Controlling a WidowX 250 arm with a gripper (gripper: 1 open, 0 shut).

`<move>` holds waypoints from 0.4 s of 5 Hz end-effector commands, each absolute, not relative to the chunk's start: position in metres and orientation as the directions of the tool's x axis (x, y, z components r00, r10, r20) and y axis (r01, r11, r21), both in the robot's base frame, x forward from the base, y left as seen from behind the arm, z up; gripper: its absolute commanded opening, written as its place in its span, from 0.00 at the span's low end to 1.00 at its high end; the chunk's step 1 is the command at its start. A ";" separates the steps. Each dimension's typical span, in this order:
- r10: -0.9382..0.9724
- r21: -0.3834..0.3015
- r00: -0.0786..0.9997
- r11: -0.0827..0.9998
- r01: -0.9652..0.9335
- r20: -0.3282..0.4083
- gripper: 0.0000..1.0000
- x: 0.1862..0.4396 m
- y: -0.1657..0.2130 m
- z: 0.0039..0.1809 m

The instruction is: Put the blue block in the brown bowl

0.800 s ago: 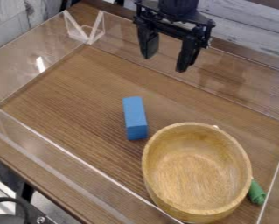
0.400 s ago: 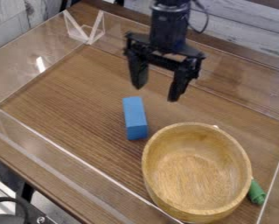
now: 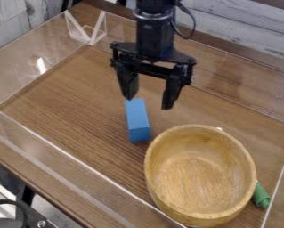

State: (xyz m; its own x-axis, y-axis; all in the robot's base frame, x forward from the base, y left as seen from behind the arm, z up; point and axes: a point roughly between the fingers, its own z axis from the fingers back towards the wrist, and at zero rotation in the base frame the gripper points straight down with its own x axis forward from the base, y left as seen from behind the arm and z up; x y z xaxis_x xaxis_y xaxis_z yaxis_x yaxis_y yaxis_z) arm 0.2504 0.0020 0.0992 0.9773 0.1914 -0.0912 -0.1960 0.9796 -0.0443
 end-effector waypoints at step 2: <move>0.229 -0.067 0.973 0.971 -0.231 -0.039 1.00 0.252 0.008 0.102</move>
